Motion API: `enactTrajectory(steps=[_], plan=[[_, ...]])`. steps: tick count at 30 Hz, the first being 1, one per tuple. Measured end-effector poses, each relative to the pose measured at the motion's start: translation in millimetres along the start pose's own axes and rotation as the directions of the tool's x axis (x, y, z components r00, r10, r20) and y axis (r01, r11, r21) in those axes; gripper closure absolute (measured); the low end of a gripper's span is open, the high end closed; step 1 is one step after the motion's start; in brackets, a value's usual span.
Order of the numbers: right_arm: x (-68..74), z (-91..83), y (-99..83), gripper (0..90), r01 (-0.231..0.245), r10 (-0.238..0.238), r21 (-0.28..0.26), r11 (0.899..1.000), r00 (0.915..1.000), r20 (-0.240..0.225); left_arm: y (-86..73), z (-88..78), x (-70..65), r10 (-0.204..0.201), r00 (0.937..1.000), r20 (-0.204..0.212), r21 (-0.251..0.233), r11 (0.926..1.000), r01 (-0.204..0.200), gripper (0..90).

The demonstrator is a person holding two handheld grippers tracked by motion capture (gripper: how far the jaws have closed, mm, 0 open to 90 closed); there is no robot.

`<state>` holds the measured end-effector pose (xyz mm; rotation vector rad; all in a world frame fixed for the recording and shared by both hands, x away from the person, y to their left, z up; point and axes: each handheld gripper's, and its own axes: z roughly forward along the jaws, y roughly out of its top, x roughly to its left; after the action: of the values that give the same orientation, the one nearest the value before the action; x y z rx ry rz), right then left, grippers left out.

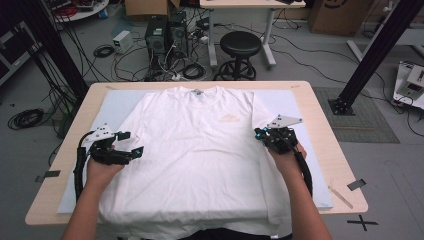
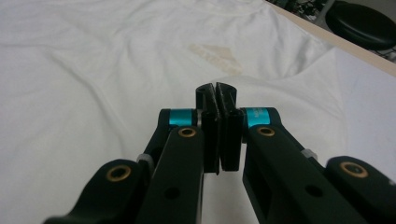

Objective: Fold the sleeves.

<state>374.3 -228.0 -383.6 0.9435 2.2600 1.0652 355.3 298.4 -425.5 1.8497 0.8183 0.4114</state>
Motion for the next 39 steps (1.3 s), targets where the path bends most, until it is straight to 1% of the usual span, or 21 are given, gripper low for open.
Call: enactTrajectory(steps=[1,2,3,4,8,11,17,21,22,23,24,25,26,28,29,30,31,32,33,37,39], plan=[[0.0,0.0,0.0,89.9,0.000,0.000,0.000,1.000,1.0000,0.000,0.2,-1.1,-0.2,0.004,1.0000,0.003,0.002,1.0000,-0.004,12.1],[4.8,7.1,8.8,89.9,0.021,-0.021,0.010,1.000,0.9996,-0.019,0.3,-1.5,-0.7,0.002,1.0000,0.002,0.003,1.0000,-0.002,12.1],[6.7,9.3,11.6,89.9,0.025,-0.025,0.015,1.000,0.9995,-0.021,0.5,-2.2,-0.7,0.006,1.0000,0.004,0.005,1.0000,-0.006,12.1],[6.7,9.3,11.6,89.9,0.025,-0.025,0.015,1.000,0.9995,-0.021,0.5,-2.2,-0.7,0.006,1.0000,0.004,0.005,1.0000,-0.006,12.1],[12.9,17.7,22.8,89.8,0.035,-0.034,0.016,0.999,0.9982,-0.048,-0.2,-1.9,-0.3,0.005,1.0000,0.006,0.005,1.0000,-0.005,12.1],[15.8,21.0,27.4,89.8,0.039,-0.038,0.019,0.999,0.9978,-0.054,-0.3,-1.2,-0.4,0.002,1.0000,0.002,0.004,1.0000,-0.002,12.1],[31.4,35.5,46.9,89.8,0.060,-0.058,0.018,0.998,0.9938,-0.094,0.0,-1.9,-0.6,0.007,1.0000,0.004,0.008,0.9999,-0.007,12.1],[41.6,43.7,59.5,89.7,0.078,-0.076,0.015,0.997,0.9906,-0.113,-0.4,-2.1,-1.4,0.011,0.9999,0.007,0.013,0.9999,-0.011,12.1],[41.6,43.7,59.5,89.7,0.078,-0.076,0.015,0.997,0.9906,-0.113,-0.4,-2.1,-1.4,0.011,0.9999,0.007,0.013,0.9999,-0.011,12.1],[44.5,46.0,62.6,89.7,0.080,-0.077,0.016,0.997,0.9899,-0.119,-0.8,-1.7,-0.8,0.011,0.9999,0.003,0.016,0.9998,-0.011,12.1],[48.6,50.7,68.3,89.6,0.092,-0.090,0.012,0.996,0.9880,-0.125,-0.8,-1.7,-0.6,0.010,0.9999,0.002,0.017,0.9998,-0.010,12.1],[48.6,50.7,68.3,89.6,0.092,-0.090,0.012,0.996,0.9880,-0.125,-0.8,-1.7,-0.6,0.010,0.9999,0.002,0.017,0.9998,-0.010,12.1],[53.0,55.8,72.7,88.9,0.097,-0.095,0.011,0.995,0.9872,-0.128,-0.8,-2.0,-0.5,0.008,1.0000,0.003,0.014,0.9999,-0.008,12.1],[53.5,57.9,72.8,85.6,0.103,-0.100,0.017,0.995,0.9882,-0.116,-0.8,-2.1,-0.3,0.010,0.9999,0.002,0.016,0.9998,-0.010,12.1],[53.5,57.9,72.8,85.6,0.103,-0.100,0.017,0.995,0.9882,-0.116,-0.8,-2.1,-0.3,0.010,0.9999,0.002,0.016,0.9998,-0.010,12.1],[52.9,59.1,72.2,80.9,0.101,-0.099,0.022,0.995,0.9898,-0.103,-1.0,-2.0,-0.3,0.009,1.0000,0.004,0.019,0.9998,-0.009,12.1],[50.2,58.8,69.5,70.8,0.077,-0.075,0.017,0.997,0.9944,-0.074,-1.0,-1.8,-0.6,0.008,1.0000,0.004,0.018,0.9998,-0.008,12.1],[50.2,58.8,69.5,70.8,0.077,-0.075,0.017,0.997,0.9944,-0.074,-1.0,-1.8,-0.6,0.008,1.0000,0.004,0.018,0.9998,-0.008,12.1],[46.4,53.0,64.1,63.1,0.051,-0.051,0.009,0.999,0.9973,-0.053,-1.4,-1.7,-1.0,0.009,0.9999,0.006,0.020,0.9998,-0.009,12.1],[42.6,44.0,56.8,62.5,0.039,-0.039,-0.008,0.999,0.9982,-0.046,-3.5,-0.7,-0.4,0.009,1.0000,0.003,0.031,0.9995,-0.009,12.1],[41.7,39.0,51.9,62.4,0.033,-0.033,-0.010,0.999,0.9991,-0.027,-3.5,-1.4,-0.7,0.004,1.0000,0.004,0.031,0.9995,-0.004,12.1]])
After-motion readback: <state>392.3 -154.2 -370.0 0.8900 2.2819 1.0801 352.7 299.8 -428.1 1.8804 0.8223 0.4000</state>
